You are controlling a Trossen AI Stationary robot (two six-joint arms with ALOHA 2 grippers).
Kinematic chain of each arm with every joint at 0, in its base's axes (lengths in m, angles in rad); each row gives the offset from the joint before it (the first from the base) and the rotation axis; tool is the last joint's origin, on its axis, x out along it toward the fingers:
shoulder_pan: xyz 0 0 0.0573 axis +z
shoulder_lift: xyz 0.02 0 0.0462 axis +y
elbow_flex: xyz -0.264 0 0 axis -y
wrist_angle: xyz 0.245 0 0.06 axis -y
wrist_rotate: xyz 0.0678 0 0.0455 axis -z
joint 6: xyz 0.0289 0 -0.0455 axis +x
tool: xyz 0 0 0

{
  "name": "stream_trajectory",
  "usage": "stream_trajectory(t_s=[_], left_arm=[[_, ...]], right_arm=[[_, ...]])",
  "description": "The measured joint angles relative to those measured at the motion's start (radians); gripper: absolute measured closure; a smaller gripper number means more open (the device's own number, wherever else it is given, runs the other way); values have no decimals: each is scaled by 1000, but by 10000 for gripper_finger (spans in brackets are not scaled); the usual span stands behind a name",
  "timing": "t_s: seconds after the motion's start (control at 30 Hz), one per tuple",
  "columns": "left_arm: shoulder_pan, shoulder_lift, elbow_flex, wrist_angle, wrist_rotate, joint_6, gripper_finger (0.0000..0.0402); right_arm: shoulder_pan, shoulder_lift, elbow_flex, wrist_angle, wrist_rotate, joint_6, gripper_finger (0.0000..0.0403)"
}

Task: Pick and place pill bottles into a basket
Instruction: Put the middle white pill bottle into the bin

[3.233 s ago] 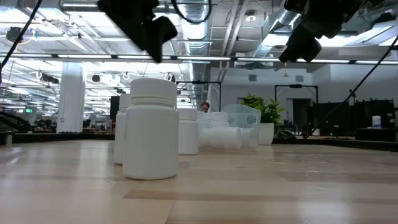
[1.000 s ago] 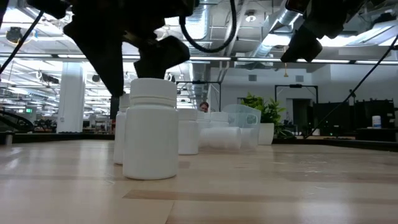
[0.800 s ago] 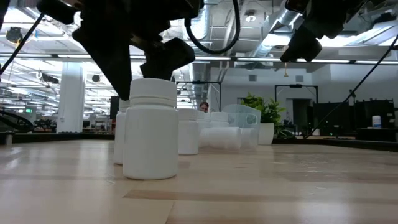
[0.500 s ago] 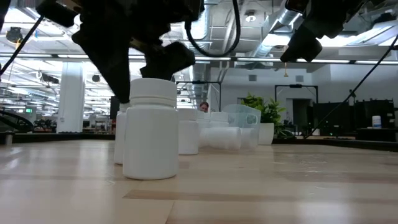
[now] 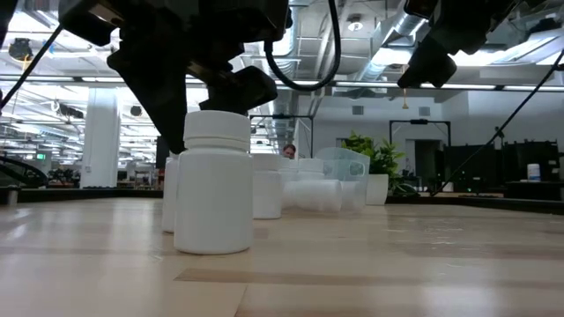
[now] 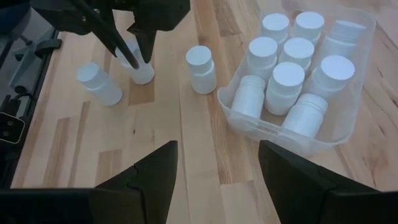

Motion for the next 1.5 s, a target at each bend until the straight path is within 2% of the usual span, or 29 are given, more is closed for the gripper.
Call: stream_trajectory(t_s=[0.23,0.57,0.87,0.97,1.2,1.37,1.5], left_arm=[[4,0,0,-1,1,-4,159],[4,0,0,-4,32,-9,254],[4,-1,4,-23,33,-26,238],[4,-1,25,-72,33,-28,247],[7,-1,121,-196,-5,-23,253],[25,-1,207,-314,-45,-19,242],[47,-2,288,-404,-50,-19,253]], right_arm=[[0,0,0,0,0,0,184],[0,0,0,0,0,1,184],[0,0,0,0,0,2,184],[0,0,0,0,0,2,184],[0,0,0,8,0,2,184],[0,0,0,22,0,2,184],[0,0,0,23,-1,2,184]])
